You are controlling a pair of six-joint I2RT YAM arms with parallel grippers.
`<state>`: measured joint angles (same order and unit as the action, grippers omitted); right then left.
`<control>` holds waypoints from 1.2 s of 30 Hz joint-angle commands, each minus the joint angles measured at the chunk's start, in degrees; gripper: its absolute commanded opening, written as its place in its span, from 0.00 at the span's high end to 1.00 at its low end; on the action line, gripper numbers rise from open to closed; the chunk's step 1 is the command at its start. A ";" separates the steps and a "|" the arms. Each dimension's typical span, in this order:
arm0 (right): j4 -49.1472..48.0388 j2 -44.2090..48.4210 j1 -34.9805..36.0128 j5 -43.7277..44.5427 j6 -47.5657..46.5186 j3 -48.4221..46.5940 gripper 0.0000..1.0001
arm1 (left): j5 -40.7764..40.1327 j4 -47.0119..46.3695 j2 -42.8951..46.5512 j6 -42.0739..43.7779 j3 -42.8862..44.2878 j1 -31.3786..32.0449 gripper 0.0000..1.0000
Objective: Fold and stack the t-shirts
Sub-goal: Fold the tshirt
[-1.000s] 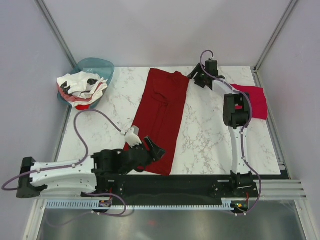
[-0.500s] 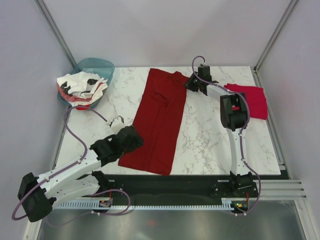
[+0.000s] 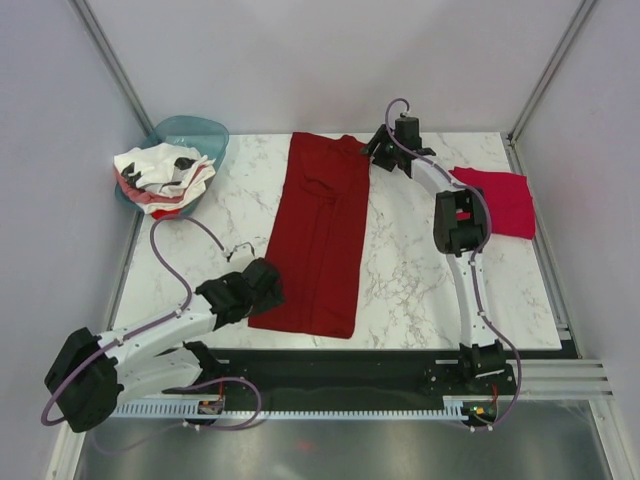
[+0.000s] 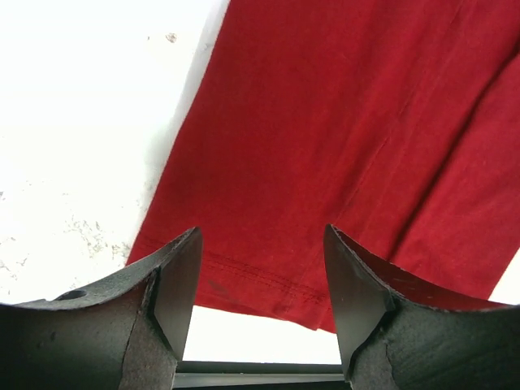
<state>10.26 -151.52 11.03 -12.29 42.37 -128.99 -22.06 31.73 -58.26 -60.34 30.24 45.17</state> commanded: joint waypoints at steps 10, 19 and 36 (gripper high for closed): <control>-0.50 23.27 2.33 3.24 -5.81 37.78 0.35 | 3.78 -3.51 -2.56 7.69 0.35 -7.28 0.32; -9.38 41.29 5.84 3.77 -1.77 70.58 0.39 | 7.47 -3.43 -8.70 11.99 9.47 -13.61 0.33; -14.75 43.78 14.02 4.91 -0.62 78.90 0.58 | 9.92 -11.48 -29.45 11.20 28.12 -24.07 0.36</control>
<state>-11.09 -103.00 23.97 -7.81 41.74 -50.24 -14.41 25.85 -86.78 -51.16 55.88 23.24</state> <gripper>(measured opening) 0.471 0.650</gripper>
